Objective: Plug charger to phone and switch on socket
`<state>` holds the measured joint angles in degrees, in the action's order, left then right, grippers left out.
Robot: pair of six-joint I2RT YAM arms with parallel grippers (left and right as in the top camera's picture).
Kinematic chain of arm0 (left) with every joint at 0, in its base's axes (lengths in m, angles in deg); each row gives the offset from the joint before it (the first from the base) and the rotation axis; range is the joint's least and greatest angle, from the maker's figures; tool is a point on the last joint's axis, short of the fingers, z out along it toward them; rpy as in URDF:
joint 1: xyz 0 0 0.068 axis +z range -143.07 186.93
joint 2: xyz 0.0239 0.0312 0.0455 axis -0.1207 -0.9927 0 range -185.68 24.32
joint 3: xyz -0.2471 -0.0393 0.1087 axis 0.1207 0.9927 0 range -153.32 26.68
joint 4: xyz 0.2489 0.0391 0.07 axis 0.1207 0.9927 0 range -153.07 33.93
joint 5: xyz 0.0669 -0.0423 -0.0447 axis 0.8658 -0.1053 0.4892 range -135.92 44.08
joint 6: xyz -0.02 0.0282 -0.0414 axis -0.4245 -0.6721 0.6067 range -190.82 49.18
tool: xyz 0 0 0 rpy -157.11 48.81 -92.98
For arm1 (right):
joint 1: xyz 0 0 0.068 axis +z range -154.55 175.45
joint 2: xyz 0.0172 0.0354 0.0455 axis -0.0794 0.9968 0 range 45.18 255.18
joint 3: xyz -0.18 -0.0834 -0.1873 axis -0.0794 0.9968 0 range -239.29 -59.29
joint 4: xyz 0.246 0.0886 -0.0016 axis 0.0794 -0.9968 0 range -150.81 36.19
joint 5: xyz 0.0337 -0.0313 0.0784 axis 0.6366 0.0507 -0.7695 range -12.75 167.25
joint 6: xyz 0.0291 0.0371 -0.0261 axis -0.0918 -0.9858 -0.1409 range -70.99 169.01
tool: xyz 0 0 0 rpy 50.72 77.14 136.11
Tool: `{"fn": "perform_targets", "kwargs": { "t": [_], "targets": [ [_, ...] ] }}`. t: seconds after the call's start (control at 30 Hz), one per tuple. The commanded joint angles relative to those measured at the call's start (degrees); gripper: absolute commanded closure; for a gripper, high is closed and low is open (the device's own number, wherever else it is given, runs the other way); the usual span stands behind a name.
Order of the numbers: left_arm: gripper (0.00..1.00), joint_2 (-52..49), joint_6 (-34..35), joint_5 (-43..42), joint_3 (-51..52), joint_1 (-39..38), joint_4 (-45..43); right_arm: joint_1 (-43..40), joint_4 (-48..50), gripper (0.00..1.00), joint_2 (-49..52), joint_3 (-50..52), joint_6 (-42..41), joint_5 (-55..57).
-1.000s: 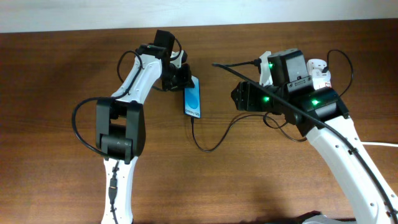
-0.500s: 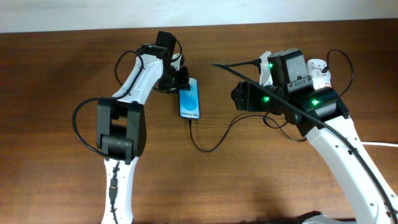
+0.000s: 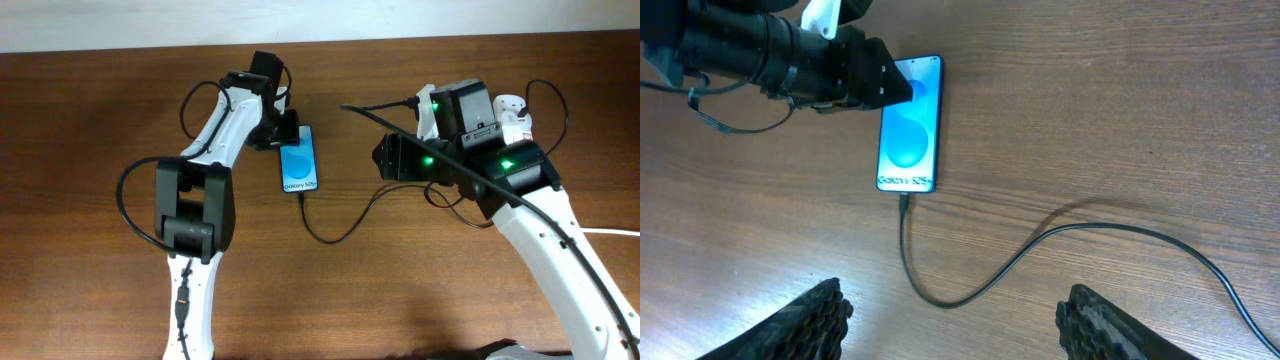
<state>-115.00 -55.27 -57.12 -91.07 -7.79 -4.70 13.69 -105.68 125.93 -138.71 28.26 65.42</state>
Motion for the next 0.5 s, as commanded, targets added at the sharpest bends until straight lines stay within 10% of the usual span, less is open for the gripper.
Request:
{"fn": "perform_targets", "kwargs": {
  "t": [0.0,0.47],
  "targets": [
    [0.44,-0.8,-1.2,3.8,-0.2,0.1,0.6,-0.3,0.0,0.28,0.3,-1.2,0.9,0.5],
    [0.48,4.4,-2.4,7.2,-11.3,1.5,7.4,-0.3,-10.5,0.22,-3.2,-12.2,6.0,7.3]
  ]
}}
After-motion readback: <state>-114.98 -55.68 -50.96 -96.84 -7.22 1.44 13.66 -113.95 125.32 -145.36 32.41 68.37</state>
